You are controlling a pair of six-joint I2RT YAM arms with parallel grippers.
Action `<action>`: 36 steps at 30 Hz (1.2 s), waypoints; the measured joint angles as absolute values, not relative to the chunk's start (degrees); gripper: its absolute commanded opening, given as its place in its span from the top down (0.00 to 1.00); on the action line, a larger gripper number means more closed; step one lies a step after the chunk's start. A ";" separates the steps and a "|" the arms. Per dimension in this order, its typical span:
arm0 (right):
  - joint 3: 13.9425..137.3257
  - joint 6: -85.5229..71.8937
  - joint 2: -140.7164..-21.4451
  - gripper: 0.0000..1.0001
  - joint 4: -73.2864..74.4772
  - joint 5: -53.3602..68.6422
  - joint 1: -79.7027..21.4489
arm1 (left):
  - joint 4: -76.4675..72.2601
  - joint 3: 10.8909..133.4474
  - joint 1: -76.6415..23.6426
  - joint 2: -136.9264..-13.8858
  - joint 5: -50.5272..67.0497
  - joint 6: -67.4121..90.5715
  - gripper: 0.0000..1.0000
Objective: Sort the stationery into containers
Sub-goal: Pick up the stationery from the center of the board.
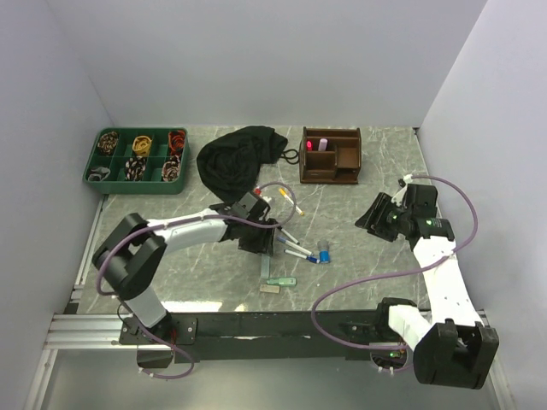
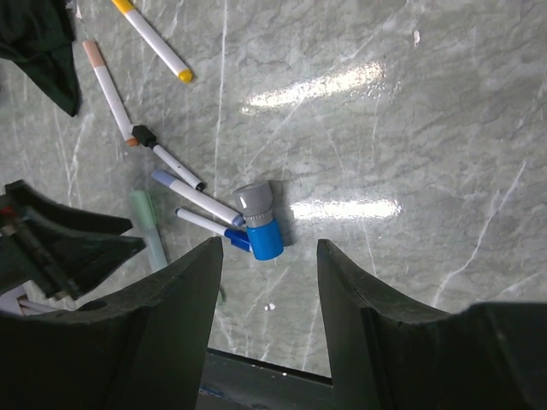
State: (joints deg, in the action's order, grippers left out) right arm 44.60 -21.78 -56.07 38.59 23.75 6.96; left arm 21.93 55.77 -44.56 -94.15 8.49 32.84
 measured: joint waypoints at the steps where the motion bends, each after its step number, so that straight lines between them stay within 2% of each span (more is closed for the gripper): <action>1: 44.60 -21.85 -56.01 0.43 38.59 23.90 7.07 | 21.93 56.29 -44.95 -95.11 7.92 32.86 0.44; 9: 43.00 -23.14 -55.05 0.43 38.09 25.67 7.40 | 21.78 60.77 -47.97 -100.82 2.63 33.34 0.49; 14: 41.76 -23.73 -54.02 0.43 38.26 26.44 7.49 | 21.28 62.61 -48.58 -102.83 1.06 33.69 0.72; 15: 41.76 -23.75 -53.93 0.43 38.24 26.44 7.55 | 21.04 62.74 -48.58 -103.04 1.08 33.93 0.80; 19: 41.76 -23.75 -53.78 0.43 38.24 26.44 7.88 | 19.31 62.89 -48.93 -103.46 1.15 33.82 0.99; 24: 41.78 -23.73 -53.93 0.43 38.26 26.39 8.75 | 20.73 66.98 -48.82 -106.19 3.20 31.75 0.99; 28: 42.06 -23.51 -54.98 0.43 38.57 26.06 9.56 | 27.75 74.50 -47.46 -109.47 6.96 28.38 0.99; 36: 43.03 -22.85 -57.95 0.43 38.68 25.19 11.40 | 38.26 87.00 -44.07 -108.14 13.08 20.86 0.99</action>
